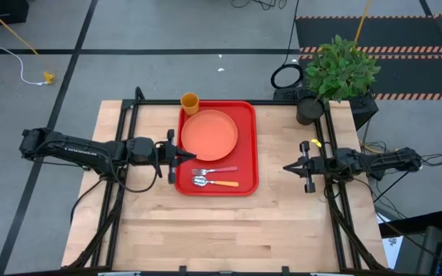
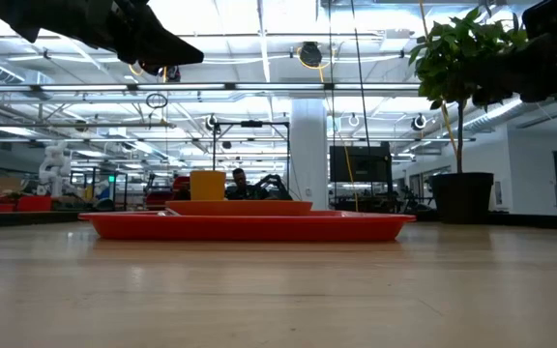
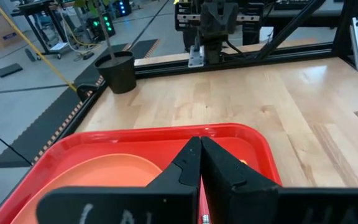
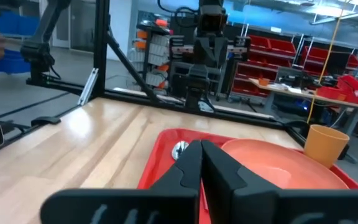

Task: Pick and place plate/cup/fork/spoon on tray
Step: Return to Home Position

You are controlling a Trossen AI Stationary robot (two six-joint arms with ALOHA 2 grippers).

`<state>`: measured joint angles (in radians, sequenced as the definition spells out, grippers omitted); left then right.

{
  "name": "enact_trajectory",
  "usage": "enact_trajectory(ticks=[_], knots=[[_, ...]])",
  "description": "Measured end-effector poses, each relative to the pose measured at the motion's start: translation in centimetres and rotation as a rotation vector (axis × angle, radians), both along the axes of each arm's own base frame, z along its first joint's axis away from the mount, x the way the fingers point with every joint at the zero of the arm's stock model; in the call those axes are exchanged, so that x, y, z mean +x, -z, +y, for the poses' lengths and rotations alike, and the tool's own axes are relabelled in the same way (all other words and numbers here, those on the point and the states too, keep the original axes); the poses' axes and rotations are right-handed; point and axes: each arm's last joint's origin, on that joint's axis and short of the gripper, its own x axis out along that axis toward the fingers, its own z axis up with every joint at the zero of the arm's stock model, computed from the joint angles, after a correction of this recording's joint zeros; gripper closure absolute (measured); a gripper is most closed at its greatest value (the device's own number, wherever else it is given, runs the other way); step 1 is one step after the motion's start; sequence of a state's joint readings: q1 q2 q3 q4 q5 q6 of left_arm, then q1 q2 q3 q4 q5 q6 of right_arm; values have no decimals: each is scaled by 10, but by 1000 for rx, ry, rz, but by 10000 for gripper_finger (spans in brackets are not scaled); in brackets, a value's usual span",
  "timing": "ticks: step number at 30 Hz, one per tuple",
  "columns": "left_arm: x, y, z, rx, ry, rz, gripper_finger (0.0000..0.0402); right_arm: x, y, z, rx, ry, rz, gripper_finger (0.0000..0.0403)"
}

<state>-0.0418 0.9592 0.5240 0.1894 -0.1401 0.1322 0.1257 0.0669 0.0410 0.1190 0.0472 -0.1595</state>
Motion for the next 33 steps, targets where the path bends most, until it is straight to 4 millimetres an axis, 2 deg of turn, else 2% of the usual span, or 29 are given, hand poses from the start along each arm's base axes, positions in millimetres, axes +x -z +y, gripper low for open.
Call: enact_trajectory(ticks=[17, 25, 33], knots=[[0, 2, 0, -8, 8, 5, 390, -4, 3, -2, -10, 24, 21, 403], [-9, 26, 6, 4, -15, 10, 396, -4, 6, -3, 18, 29, 49, 403], [-35, 52, 11, -29, -35, -28, 398, -4, 6, -3, 19, 29, 49, 403]])
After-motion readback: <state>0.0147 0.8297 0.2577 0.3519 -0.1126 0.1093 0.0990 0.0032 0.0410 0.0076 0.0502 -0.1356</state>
